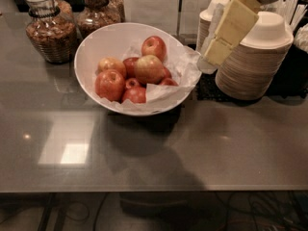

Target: Pick apple from white bowl

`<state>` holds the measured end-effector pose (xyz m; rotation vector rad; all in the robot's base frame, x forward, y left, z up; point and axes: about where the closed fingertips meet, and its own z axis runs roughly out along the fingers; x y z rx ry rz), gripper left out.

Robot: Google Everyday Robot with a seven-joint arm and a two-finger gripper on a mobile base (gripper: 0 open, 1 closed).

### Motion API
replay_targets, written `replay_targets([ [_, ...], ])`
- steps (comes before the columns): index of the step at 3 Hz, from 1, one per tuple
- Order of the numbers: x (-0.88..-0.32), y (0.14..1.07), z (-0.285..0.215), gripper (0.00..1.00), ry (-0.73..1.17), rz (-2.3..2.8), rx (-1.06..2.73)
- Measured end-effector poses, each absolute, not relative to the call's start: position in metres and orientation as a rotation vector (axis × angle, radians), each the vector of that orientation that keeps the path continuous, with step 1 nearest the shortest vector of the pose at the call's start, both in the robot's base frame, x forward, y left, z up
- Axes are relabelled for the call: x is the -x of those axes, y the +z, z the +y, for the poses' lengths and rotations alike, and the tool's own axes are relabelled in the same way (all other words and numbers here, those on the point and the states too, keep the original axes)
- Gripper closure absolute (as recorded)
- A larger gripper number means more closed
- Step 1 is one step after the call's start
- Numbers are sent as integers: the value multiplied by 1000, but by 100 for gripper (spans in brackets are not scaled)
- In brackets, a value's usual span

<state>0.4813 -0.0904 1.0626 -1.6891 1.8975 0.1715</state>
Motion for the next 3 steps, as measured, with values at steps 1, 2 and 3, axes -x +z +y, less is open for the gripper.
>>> replay_targets([
  [1,-485,1061,-91,0,208,1891,1636],
  [2,-503,1046,-72,0,336,1883,1521],
  [3,-532,1041,-51,0,459,1868,1362],
])
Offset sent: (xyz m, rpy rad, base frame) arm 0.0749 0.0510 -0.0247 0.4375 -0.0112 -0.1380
